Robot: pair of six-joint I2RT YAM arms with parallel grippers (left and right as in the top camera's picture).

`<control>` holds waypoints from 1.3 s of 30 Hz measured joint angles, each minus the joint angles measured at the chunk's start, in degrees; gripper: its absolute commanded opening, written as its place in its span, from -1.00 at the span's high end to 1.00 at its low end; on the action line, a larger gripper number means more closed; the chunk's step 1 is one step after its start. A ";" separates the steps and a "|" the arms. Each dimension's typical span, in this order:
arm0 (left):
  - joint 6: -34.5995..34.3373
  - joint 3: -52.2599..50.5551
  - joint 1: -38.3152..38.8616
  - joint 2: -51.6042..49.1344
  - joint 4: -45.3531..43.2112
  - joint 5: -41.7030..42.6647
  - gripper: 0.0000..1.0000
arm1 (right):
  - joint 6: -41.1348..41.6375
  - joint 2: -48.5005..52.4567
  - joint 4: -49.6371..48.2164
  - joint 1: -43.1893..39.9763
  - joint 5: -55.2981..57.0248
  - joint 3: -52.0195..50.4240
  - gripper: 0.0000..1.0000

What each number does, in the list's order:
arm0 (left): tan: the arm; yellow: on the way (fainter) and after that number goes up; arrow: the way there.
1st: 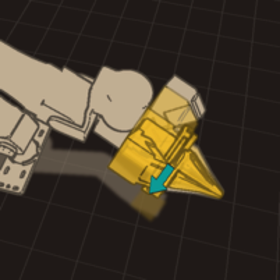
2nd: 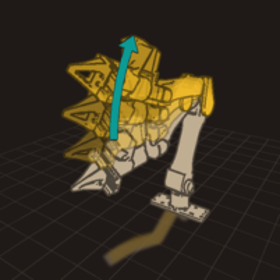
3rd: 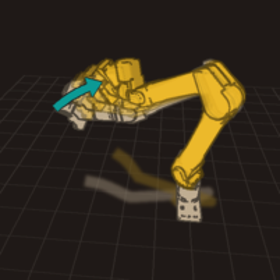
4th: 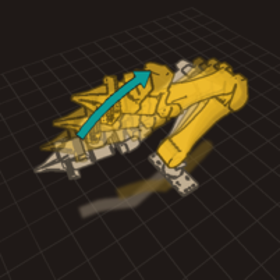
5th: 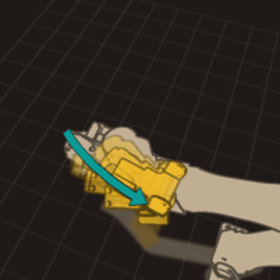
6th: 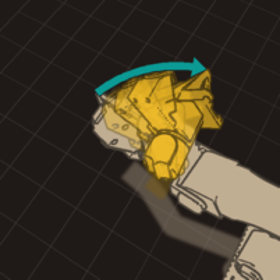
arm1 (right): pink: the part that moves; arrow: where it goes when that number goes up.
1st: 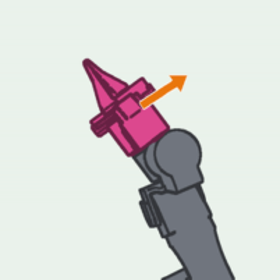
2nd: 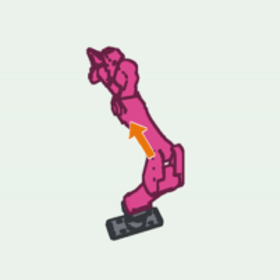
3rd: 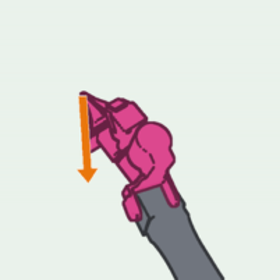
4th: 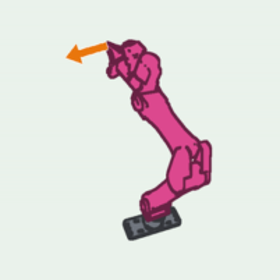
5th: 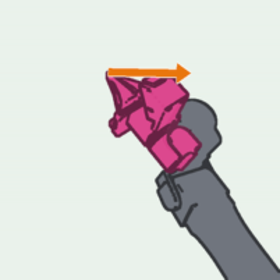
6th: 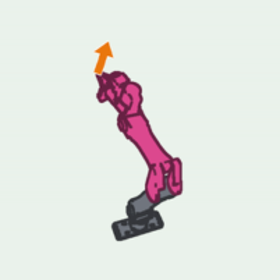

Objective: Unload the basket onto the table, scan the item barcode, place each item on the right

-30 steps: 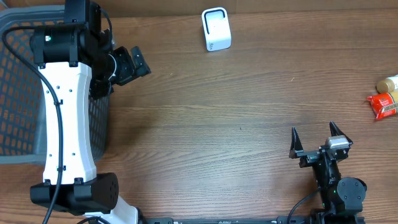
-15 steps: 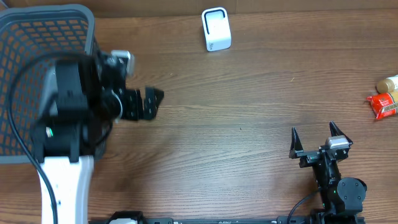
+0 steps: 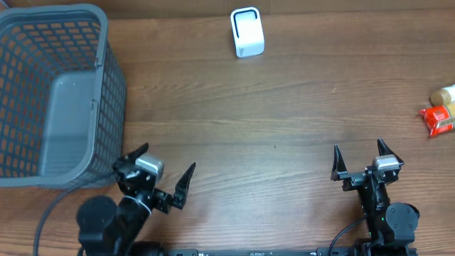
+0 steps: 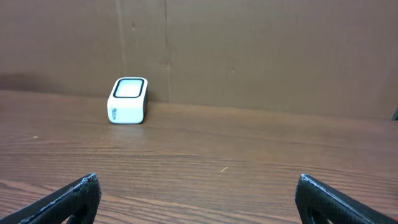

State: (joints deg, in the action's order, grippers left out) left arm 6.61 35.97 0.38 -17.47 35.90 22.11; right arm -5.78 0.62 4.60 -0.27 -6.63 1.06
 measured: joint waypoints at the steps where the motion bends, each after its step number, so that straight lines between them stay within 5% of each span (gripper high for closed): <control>1: 0.00 -2.05 0.02 1.46 -0.76 0.00 -0.99 | 0.02 -0.02 -0.07 0.00 0.00 0.00 -1.00; 10: 0.00 -22.36 -0.09 15.23 -19.98 -0.28 -0.99 | 0.00 0.00 -0.02 -0.02 0.00 0.00 -1.00; 17: -8.28 -30.60 -0.09 16.57 -32.33 -11.45 -0.99 | 0.00 0.00 -0.04 -0.02 0.00 0.00 -1.00; 24: -14.21 -35.04 -0.09 16.57 -31.67 -22.29 -0.99 | 0.00 0.00 -0.02 -0.02 0.02 0.00 -1.00; 39: -9.60 -35.41 -0.09 16.57 -31.52 -24.55 -0.99 | -0.02 0.00 0.00 -0.02 0.02 0.00 -1.00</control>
State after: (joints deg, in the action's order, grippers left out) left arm -2.98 0.56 0.30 -0.91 4.38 -2.44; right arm -5.80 0.62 4.60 -0.30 -6.61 1.06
